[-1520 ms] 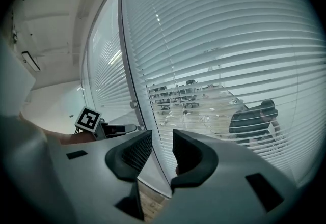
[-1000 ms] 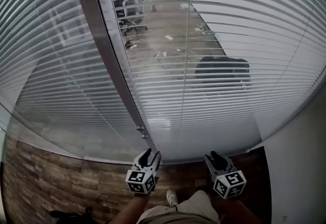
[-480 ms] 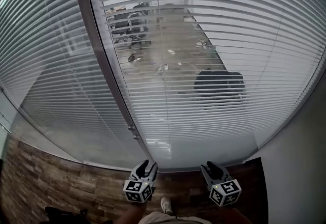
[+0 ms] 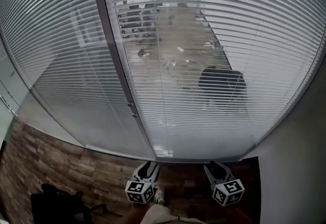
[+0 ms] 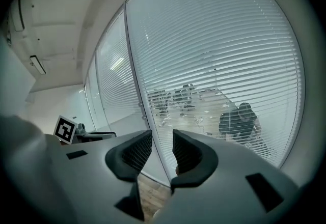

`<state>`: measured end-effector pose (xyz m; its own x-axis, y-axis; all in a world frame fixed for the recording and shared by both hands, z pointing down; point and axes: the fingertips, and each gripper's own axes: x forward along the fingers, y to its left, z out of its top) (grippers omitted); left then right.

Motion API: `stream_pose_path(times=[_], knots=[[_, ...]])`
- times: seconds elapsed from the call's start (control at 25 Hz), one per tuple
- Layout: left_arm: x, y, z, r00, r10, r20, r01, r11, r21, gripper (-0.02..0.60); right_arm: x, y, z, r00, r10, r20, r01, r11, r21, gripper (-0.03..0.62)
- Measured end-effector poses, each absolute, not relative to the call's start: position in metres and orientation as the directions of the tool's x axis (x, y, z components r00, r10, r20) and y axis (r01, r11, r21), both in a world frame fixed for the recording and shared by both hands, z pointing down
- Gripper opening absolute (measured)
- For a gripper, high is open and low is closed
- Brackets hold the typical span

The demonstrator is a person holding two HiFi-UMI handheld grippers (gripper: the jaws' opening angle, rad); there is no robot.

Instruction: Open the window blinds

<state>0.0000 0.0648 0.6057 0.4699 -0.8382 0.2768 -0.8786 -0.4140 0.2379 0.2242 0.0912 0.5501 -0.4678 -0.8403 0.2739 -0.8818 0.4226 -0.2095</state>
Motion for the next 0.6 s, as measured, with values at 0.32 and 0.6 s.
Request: stream_pose_path(times=[0.32, 0.6], knots=[[0.012, 0.149, 0.611, 0.428, -0.857, 0.286, -0.898, -0.367, 0.244, 0.158, 0.242, 0.158, 0.556, -0.501, -0.814, 0.294, -0.864, 0.454, -0.217, 0.121], [-0.001, 0.199, 0.603, 0.381, -0.883, 0.273, -0.914, -0.315, 0.257, 0.158, 0.225, 0.19, 0.54, -0.554, -0.779, 0.293, -0.832, 0.518, -0.197, 0.121]])
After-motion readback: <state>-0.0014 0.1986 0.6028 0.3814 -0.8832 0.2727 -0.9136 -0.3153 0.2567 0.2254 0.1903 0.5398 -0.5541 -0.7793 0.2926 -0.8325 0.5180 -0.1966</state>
